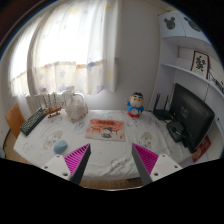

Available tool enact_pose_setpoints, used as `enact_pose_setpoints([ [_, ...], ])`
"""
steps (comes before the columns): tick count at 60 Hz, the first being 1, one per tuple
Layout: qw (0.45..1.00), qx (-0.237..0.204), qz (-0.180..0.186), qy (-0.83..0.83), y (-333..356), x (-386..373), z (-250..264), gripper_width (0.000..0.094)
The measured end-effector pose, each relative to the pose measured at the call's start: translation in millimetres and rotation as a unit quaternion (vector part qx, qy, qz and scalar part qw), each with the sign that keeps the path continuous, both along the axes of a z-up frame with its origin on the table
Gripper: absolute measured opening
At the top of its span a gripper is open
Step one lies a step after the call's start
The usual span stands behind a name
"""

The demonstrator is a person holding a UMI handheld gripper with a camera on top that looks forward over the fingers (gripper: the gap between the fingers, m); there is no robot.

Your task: Arrange mouse

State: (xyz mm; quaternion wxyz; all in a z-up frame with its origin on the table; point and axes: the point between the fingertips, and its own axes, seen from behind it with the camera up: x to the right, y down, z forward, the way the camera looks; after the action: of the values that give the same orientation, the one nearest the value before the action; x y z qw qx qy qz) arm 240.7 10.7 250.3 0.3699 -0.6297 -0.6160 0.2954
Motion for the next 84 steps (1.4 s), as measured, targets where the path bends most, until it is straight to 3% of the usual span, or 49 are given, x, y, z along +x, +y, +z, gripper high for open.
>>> enact_pose_setpoints([
  [23, 0.998, -0.025, 0.040, -0.048, -89, 17, -73, 0.0854],
  [41, 0.994, -0.054, 0.046, -0.079, -184, 27, -151, 0.0858],
  [60, 0.995, -0.083, 0.052, -0.034, -277, -10, -191, 0.0858],
  [84, 0.998, -0.053, 0.027, -0.017, -296, -91, -243, 0.0859],
])
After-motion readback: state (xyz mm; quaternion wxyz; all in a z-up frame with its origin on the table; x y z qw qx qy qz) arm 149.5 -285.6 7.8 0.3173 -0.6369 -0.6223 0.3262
